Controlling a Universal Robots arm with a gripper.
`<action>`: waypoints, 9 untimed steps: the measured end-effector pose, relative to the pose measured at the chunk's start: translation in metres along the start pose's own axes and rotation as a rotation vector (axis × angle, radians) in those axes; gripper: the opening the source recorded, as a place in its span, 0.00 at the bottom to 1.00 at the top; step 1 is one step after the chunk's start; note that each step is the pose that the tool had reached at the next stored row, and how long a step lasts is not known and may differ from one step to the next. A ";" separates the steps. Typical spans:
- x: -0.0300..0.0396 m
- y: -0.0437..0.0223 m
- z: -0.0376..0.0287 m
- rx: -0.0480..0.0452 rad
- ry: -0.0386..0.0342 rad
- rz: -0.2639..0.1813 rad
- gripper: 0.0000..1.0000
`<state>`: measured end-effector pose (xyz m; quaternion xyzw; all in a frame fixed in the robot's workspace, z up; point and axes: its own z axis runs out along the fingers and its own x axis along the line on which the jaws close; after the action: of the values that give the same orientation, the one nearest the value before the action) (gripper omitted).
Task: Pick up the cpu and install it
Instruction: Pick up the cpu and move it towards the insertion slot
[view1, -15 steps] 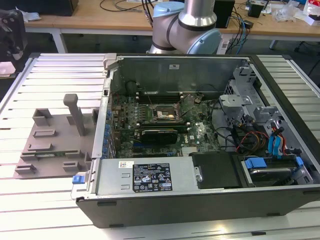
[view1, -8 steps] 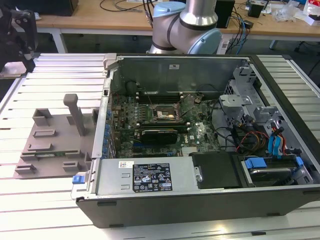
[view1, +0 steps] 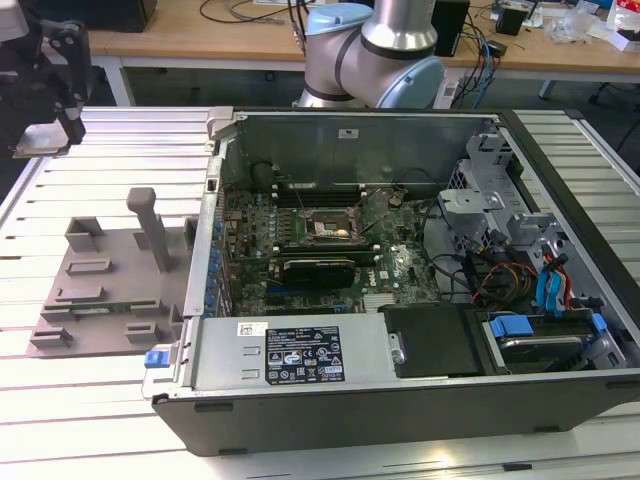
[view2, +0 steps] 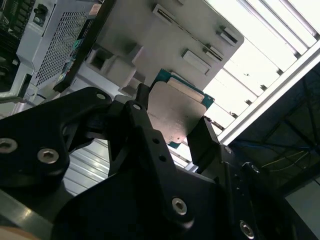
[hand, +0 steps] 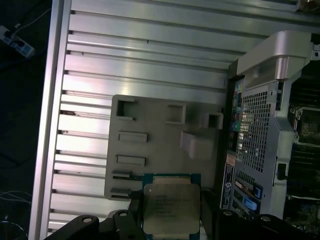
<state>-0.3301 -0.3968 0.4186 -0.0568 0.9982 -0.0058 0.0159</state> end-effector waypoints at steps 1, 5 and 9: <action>-0.0027 -0.0003 0.0001 0.0000 0.0000 0.000 0.55; -0.0145 -0.0016 0.0004 0.0001 0.0001 0.000 0.55; -0.0316 -0.0036 0.0010 0.0001 0.0001 0.000 0.55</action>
<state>-0.2983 -0.3968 0.4187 -0.0567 0.9982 -0.0058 0.0159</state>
